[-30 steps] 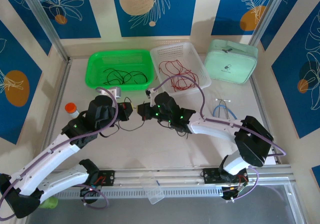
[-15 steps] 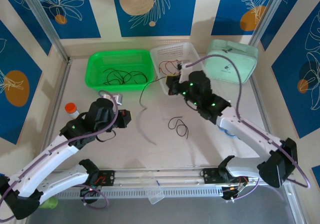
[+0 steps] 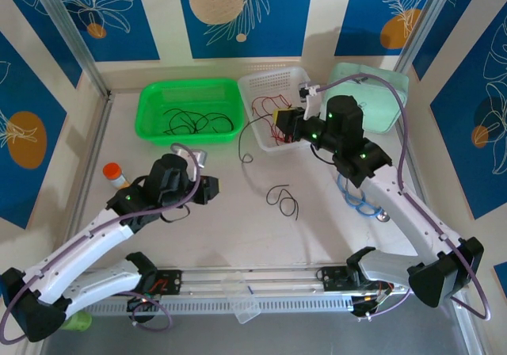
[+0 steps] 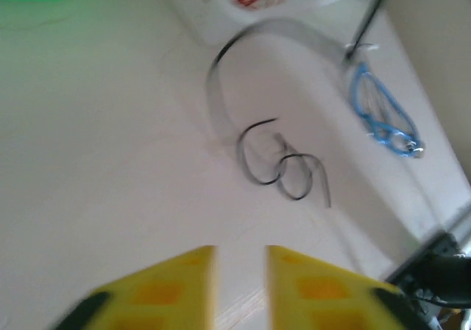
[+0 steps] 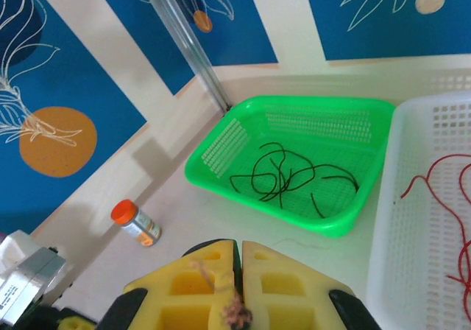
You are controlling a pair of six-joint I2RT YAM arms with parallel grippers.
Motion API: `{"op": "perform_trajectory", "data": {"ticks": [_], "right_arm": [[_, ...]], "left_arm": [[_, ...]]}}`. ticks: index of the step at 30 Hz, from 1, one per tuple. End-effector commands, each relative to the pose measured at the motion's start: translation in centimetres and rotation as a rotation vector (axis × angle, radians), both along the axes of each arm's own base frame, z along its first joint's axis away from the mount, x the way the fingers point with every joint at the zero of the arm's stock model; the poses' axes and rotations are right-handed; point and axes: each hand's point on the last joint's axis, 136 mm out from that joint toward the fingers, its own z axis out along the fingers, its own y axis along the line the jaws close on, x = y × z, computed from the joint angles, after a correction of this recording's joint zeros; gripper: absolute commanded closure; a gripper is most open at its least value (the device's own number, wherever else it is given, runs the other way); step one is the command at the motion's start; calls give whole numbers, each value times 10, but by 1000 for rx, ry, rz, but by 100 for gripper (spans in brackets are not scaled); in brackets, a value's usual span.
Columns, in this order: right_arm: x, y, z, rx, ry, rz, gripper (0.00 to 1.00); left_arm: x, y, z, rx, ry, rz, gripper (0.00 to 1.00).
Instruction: Untangle the cables
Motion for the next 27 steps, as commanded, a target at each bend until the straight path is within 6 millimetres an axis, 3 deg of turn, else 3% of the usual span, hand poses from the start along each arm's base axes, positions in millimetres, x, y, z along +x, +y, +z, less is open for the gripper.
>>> {"op": "perform_trajectory", "data": {"ticks": [1,4,9,16,22,27], "right_arm": [[-17,1,22,56,-2,43,100],[-22,2,31,94,38,46,100],[-37,-1,49,145,69,49,100],[-59,-15,81,174,48,44,100],[-73,-24,100,189,7,39,100],[-77,-27,106,195,-5,35,100]], "left_arm": [[-2,-30,39,-91,-238,-200,52],[3,-29,39,-47,-391,-220,39],[7,-28,34,-28,-634,-242,36],[19,-22,42,12,-922,-183,22],[31,-45,62,27,-985,-250,17],[24,-70,79,-87,-995,-358,16]]}}
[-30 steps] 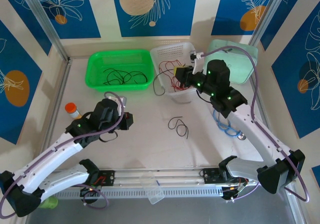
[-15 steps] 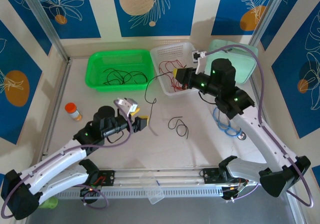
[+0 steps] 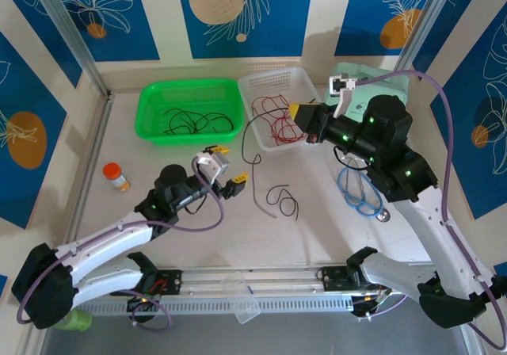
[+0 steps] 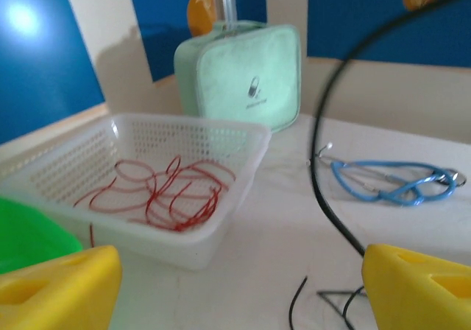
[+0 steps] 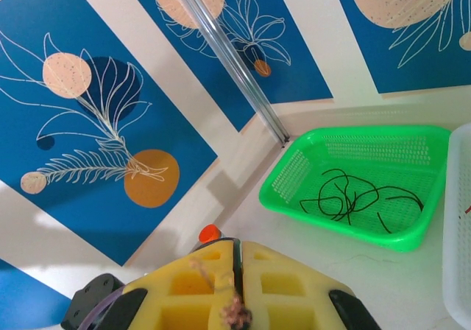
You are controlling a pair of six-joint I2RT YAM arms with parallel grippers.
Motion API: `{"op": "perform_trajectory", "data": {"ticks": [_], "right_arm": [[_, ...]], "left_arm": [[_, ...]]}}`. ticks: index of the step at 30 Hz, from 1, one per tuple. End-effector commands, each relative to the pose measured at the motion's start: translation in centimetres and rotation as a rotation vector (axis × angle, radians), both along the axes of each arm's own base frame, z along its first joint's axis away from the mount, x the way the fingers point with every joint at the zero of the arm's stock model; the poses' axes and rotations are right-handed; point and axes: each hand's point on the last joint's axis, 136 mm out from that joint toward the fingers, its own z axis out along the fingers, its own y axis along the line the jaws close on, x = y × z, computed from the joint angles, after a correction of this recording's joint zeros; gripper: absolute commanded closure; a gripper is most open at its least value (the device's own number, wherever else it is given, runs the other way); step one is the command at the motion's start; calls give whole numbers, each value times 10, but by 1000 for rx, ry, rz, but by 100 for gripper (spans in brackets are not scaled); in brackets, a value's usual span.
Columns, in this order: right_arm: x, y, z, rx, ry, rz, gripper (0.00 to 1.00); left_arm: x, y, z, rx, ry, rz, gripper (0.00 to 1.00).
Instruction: Untangle the cables
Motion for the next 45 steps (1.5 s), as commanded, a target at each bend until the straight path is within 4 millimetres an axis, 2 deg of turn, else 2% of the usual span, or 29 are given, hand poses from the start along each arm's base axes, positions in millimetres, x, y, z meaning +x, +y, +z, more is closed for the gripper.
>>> {"op": "perform_trajectory", "data": {"ticks": [1,7,11,14,20,27,28,30,31,33,35,36,40,45], "right_arm": [[-9,-3,9,15,-5,6,100],[-14,-4,10,28,-3,14,100],[-16,-3,11,34,-4,21,100],[-18,-2,14,41,-4,32,100],[-24,0,18,50,-8,50,100],[-29,0,18,61,-9,55,100],[-30,-1,19,62,-11,55,100],[-32,-2,19,62,-14,50,100],[-33,-4,21,63,-20,45,100],[-35,-8,22,57,-29,31,100],[-36,-14,24,51,-44,3,100],[-36,-19,24,45,-54,-18,100],[-37,-42,27,12,-99,-128,100],[-35,-70,25,-50,-136,-265,100]], "left_arm": [[-17,-21,42,-90,-84,-159,16],[-39,-39,35,-109,22,-335,16],[-41,-42,27,-82,67,-359,17],[-33,-41,25,-71,58,-316,17],[1,-36,27,-38,-1,-148,14],[13,-56,23,-24,41,-189,14],[14,-58,21,-23,54,-194,16],[16,-62,16,-21,87,-206,27],[16,-64,14,-22,101,-212,37],[15,-65,10,-20,129,-217,70],[14,-63,6,-11,149,-215,92],[15,-61,4,-4,161,-203,100],[13,-48,-10,18,190,-147,100],[5,-22,-27,28,201,-60,100]]}}
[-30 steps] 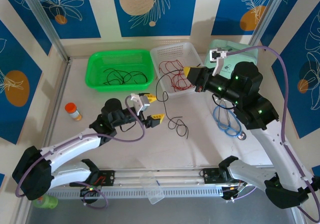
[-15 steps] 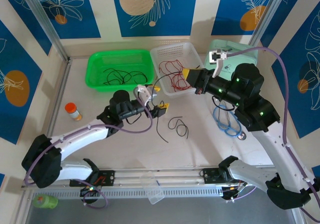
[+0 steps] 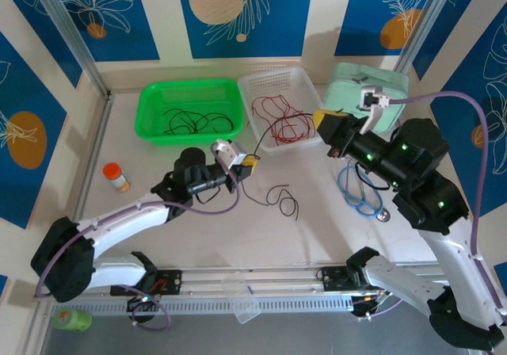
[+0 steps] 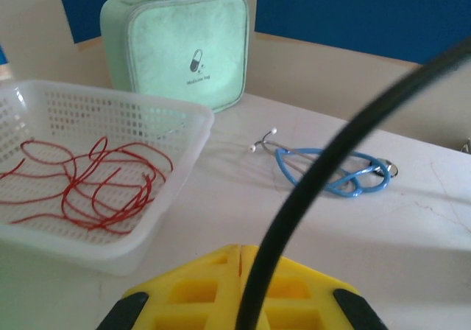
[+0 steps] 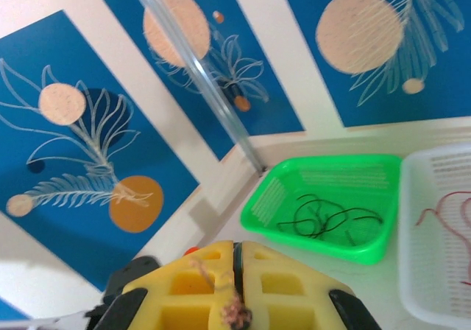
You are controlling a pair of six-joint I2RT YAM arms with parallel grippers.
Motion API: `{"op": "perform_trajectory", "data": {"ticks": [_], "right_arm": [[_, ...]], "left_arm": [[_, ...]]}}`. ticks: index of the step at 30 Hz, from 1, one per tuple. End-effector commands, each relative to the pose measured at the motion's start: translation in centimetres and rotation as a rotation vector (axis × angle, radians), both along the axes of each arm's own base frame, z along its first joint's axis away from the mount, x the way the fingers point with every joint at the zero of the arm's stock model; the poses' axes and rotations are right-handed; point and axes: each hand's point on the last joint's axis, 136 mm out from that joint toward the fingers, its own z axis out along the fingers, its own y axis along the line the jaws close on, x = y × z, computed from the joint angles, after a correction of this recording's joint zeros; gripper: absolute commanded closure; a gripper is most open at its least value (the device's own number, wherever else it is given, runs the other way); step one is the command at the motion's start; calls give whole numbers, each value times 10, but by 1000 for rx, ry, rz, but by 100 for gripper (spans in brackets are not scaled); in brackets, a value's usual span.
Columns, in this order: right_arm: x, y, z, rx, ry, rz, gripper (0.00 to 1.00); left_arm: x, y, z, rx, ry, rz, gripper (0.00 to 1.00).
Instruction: Untangle the cables
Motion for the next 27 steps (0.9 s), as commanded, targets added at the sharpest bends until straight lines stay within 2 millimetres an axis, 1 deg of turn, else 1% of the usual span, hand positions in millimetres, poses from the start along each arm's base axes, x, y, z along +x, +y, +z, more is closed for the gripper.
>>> {"op": "perform_trajectory", "data": {"ticks": [1,4,9,12,18,21,23,24,25,26,27], "right_arm": [[3,-27,3,-58,-43,-141,100],[4,-40,1,-83,-51,-204,100],[5,-63,-2,-122,-60,-315,100],[4,-73,-4,-139,-64,-362,100],[1,-89,-6,-161,-66,-431,100],[2,-89,-8,-159,-64,-431,100],[3,-84,-10,-152,-57,-404,100],[4,-78,-12,-148,-52,-375,99],[5,-72,-12,-145,-47,-347,91],[6,-64,-13,-140,-40,-309,78],[6,-57,-14,-137,-32,-275,61]], "left_arm": [[-3,19,-8,13,10,79,100],[-3,35,-9,37,-5,142,100],[7,59,-5,95,-2,251,100],[11,67,-2,115,4,284,100],[19,76,3,120,7,324,100],[23,77,9,117,5,331,100],[26,75,15,116,2,332,100],[29,74,22,114,-4,332,100],[32,73,27,114,-8,334,100],[36,72,37,112,-16,345,100],[42,73,47,112,-16,369,100]]}}
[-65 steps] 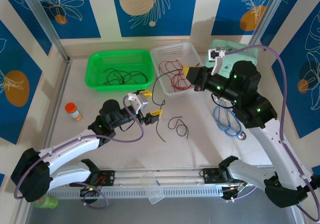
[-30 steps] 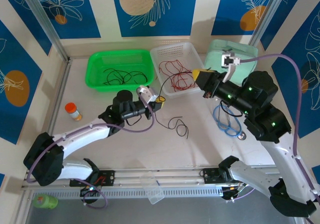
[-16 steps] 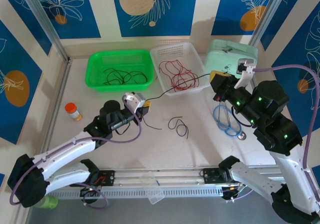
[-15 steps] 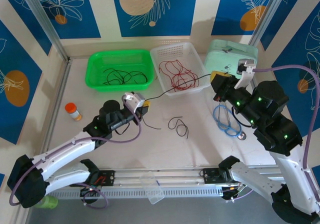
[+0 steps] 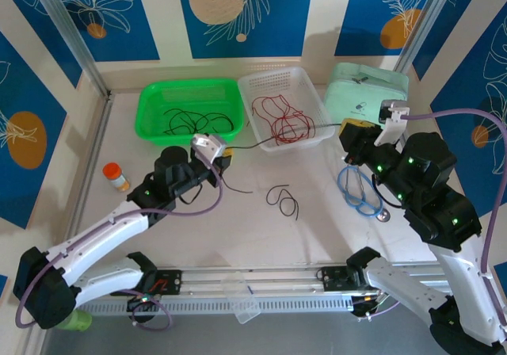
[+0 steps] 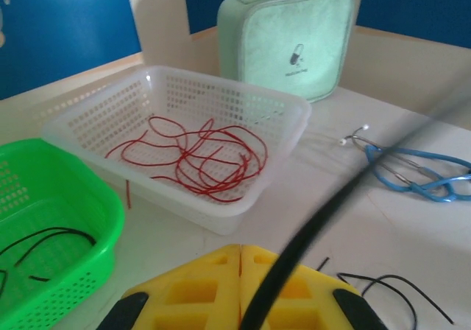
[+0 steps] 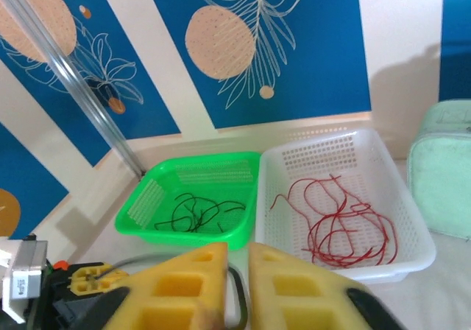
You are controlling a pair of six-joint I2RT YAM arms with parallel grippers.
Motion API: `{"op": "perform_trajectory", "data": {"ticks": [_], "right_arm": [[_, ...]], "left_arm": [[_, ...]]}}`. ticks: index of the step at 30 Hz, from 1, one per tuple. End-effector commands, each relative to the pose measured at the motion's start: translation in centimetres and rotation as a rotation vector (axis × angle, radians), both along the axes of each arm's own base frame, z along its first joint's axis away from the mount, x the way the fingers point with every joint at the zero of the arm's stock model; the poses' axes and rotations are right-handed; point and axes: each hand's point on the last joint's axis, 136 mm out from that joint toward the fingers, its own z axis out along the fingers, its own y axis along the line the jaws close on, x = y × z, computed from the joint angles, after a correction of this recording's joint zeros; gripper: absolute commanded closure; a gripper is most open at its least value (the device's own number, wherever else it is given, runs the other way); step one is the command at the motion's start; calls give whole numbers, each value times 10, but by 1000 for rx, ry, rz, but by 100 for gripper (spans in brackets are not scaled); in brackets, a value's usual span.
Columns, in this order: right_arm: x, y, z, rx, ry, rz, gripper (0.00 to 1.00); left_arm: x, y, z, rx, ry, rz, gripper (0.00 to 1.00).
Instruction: Untangle the cables
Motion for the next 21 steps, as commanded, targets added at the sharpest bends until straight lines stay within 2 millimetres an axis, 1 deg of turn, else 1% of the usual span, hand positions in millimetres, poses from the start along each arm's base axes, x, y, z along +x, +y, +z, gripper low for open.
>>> {"op": "perform_trajectory", "data": {"ticks": [1,2,3,8,12,14,16,17,19,21], "right_arm": [[-2,10,20,52,-52,60,50],[-2,15,19,55,-44,86,42],[-3,19,19,58,-36,106,37],[-9,21,15,68,-11,135,24],[-13,21,4,81,19,140,20],[-13,22,-6,87,47,142,20],[-12,23,-21,92,87,142,20],[-12,25,-29,96,109,146,21],[-13,28,-44,106,154,160,21],[-17,34,-61,120,210,189,21]], "left_arm": [[24,15,25,27,3,122,100],[29,17,37,27,5,153,100],[33,19,49,24,-1,173,100],[45,33,104,-3,-56,277,100],[57,45,143,7,-124,345,100],[65,52,155,31,-150,378,100],[79,60,160,80,-176,433,100],[88,69,159,125,-191,485,100],[109,86,152,213,-205,574,100],[133,105,139,278,-190,644,100]]}}
